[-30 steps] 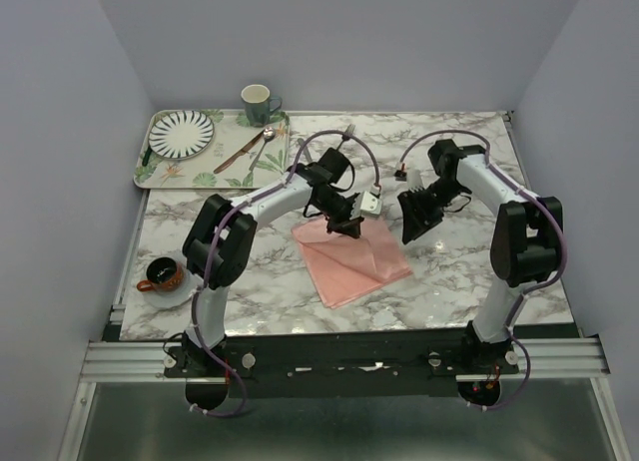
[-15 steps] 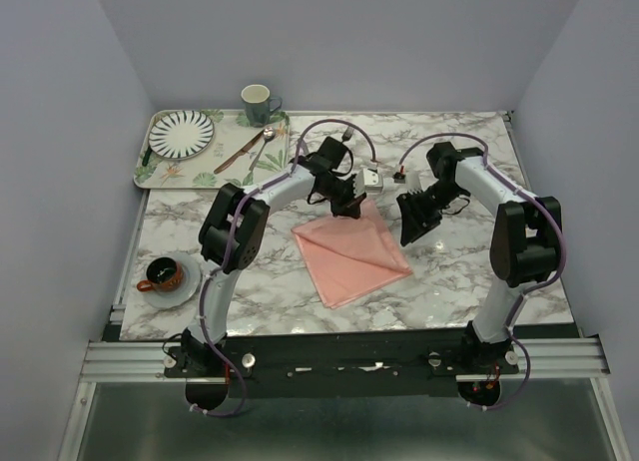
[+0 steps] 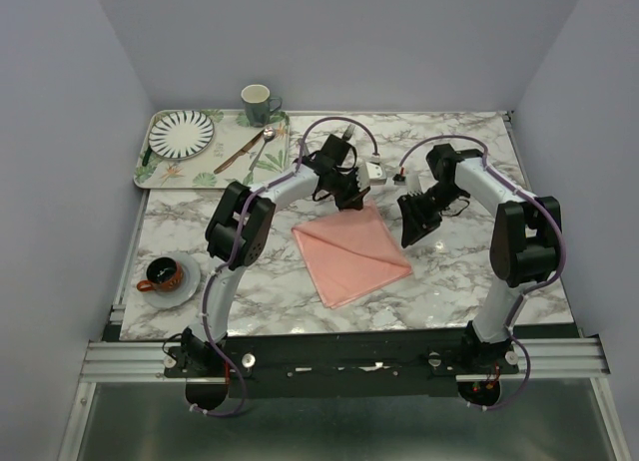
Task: Fold the napkin into a case and place the utensils inside
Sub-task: Fold the top corner of the square-folded napkin at the center of the board, then smooth out the upper triangle-folded napkin at the center of the board.
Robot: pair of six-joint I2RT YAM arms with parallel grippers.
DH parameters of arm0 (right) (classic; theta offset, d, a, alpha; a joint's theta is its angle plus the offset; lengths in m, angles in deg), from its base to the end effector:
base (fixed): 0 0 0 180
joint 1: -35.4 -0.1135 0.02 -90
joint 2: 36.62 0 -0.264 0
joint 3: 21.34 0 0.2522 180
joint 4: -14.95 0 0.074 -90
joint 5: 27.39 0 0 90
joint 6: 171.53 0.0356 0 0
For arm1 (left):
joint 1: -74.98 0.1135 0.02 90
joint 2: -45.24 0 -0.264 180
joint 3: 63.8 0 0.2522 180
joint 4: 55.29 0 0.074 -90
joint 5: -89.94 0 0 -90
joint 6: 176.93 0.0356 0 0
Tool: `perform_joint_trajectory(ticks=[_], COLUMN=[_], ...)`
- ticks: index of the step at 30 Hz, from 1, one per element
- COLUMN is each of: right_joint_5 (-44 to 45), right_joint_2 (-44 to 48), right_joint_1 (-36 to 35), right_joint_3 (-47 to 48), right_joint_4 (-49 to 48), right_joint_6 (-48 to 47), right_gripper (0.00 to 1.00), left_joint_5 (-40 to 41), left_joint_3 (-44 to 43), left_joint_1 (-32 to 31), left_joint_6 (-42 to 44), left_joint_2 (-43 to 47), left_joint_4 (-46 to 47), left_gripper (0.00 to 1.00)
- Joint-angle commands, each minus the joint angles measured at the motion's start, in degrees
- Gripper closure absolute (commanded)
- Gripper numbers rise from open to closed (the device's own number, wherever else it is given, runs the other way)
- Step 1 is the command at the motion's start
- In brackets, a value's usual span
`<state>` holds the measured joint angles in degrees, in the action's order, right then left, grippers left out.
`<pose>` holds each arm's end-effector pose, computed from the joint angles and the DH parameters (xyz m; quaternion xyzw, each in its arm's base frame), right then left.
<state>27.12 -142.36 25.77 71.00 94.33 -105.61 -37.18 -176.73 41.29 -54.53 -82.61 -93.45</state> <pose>0.3238 0.0759 0.2063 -0.2690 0.9134 0.3052 0.0154 0.3934 -0.2881 0.1752 0.5748 0.6988 -0.3053 0.2968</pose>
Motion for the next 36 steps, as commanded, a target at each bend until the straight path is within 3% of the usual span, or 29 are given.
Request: perform_joint_trajectory(ticks=[1,11,17,22,24,27,33,36], right_joint_5=[-0.99,-1.96,-2.39,-4.5,-7.04,-12.22,-18.48,-21.11], right_joint_2=[0.09,0.97,1.58,2.55,2.81,3.16,3.87,2.38], right_joint_1=[0.4,0.4,0.49,0.4,0.4,0.22,-3.46,-5.75], right_joint_3=[-0.63,-1.86,-2.21,-1.86,-1.77,-1.77,-2.21,-2.56], right_joint_4=[-0.67,-0.59,-1.03,-2.69,-3.74,-5.5,-11.38,-14.63], right_joint_6=[0.08,0.26,1.13,2.71,3.59,5.88,10.88,14.22], right_gripper=[0.55,0.56,0.55,0.54,0.54,0.53,0.51,0.5], left_joint_5=[1.44,1.53,0.91,-2.77,-4.53,-9.71,-23.94,-25.71], left_joint_3=[-2.34,-3.13,-5.15,-5.6,-3.32,1.95,20.31,30.07], left_joint_1=[0.47,0.47,0.64,4.77,7.4,10.74,14.35,14.8], left_joint_6=[-0.15,-0.59,-1.37,-11.73,-15.33,-22.63,-38.1,-48.1], left_joint_2=[-1.35,-2.05,-1.7,2.94,5.76,11.47,22.37,25.72], left_joint_4=[0.5,0.85,-0.38,0.58,2.68,4.54,8.93,15.76], left_gripper=[0.96,0.87,0.6,0.39,0.29,0.25,0.27,0.29])
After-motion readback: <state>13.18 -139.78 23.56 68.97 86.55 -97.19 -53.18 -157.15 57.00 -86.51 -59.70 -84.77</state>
